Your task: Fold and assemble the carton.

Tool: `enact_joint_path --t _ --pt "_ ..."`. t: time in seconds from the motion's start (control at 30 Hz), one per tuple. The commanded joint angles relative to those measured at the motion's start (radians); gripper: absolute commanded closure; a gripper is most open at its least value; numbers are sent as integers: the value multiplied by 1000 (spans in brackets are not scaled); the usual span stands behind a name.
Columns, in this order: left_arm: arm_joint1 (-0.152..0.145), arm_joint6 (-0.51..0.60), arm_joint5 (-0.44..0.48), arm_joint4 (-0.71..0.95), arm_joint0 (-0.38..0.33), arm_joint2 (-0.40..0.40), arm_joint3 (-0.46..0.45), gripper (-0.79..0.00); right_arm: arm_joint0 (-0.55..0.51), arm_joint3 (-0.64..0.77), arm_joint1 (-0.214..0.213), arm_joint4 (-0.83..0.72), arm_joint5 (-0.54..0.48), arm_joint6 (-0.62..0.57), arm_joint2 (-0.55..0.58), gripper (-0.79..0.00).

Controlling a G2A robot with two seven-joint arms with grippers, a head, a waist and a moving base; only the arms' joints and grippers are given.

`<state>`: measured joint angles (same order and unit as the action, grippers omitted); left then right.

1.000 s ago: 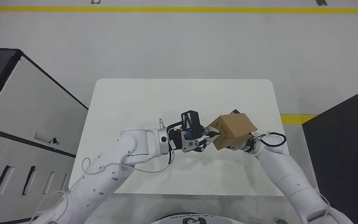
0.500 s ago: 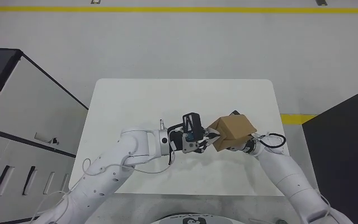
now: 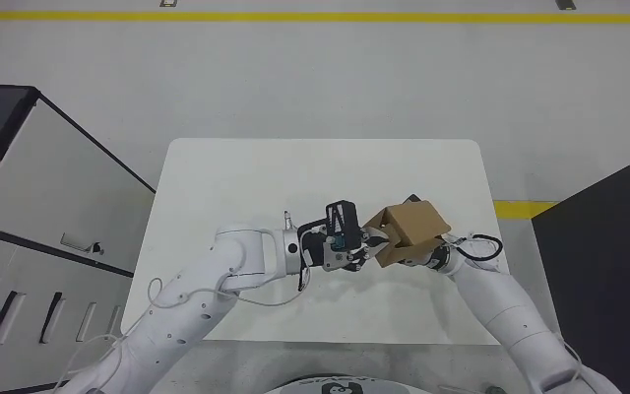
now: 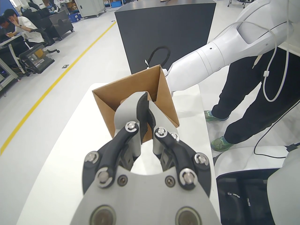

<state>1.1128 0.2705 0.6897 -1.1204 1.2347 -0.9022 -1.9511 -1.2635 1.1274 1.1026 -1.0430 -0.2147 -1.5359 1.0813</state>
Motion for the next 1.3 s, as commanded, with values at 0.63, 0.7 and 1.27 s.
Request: enact_joint_path --t 0.63,0.7,1.27 --pt "2 25 0 15 -9 2 13 0 14 -4 1 10 -2 0 -12 0" --pt "3 18 -2 21 -11 0 11 0 15 -6 1 9 -2 0 -12 0" --pt "-9 -53 10 63 26 -81 7 0 27 -44 4 -1 6 0 3 0"
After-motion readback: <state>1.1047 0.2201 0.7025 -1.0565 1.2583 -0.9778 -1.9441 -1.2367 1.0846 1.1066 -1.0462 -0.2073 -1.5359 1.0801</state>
